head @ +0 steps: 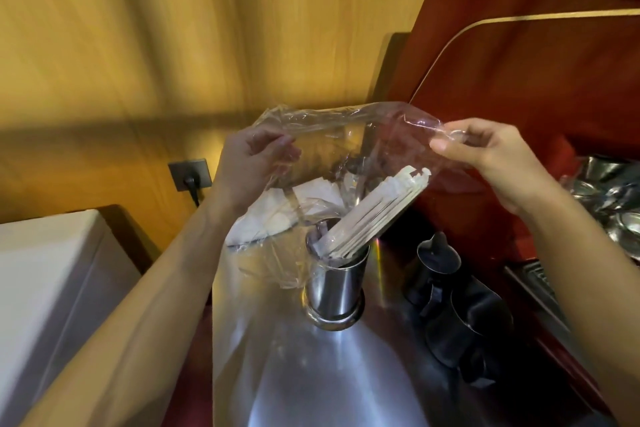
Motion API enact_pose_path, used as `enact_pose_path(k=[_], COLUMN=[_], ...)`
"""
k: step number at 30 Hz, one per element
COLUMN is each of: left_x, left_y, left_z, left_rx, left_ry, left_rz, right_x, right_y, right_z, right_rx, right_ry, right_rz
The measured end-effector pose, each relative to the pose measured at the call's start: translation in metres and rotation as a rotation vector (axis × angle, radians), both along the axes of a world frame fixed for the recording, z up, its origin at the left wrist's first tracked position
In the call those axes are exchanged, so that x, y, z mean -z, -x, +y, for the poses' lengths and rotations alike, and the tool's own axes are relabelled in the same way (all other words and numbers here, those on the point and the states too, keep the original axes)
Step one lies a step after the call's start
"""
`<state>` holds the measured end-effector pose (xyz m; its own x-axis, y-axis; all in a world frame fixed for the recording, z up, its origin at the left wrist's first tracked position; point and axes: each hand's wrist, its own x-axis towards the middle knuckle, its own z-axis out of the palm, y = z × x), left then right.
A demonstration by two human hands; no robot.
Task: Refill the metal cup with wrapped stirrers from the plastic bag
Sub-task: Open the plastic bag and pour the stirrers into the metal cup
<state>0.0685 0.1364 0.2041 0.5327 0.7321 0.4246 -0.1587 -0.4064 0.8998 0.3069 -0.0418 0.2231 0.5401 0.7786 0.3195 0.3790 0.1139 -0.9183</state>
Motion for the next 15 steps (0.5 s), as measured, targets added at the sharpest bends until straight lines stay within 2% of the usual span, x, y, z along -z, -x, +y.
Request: enact_pose_path(k=[4,5,8,11,15], left_x=[0.004,0.005,0.008,0.008,-0.003], left_y=[0.002,0.002,0.005,0.006,0.007], left_z=[0.002,0.003,0.005,0.006,0.012], left_rx=[0.008,0.011,0.01,0.004,-0.032], left_ry=[0.038,0.049,0.056,0.016,0.002], left_rz=[-0.03,-0.035,-0.03,-0.015,-0.028], right_x=[0.015,0.019,0.032,0.027,-0.001], right_y=[-0.001,0.001,0.01,0.016,0.018], right_z=[-0.001,0.0,0.003,0.008,0.015], right_rx=[-0.051,-0.066,-0.081,0.004,0.027], right_ry=[-0.11,-0.093,-0.05,-0.117,-0.22], right_rz=[0.261,0.275,0.262,0.265,0.165])
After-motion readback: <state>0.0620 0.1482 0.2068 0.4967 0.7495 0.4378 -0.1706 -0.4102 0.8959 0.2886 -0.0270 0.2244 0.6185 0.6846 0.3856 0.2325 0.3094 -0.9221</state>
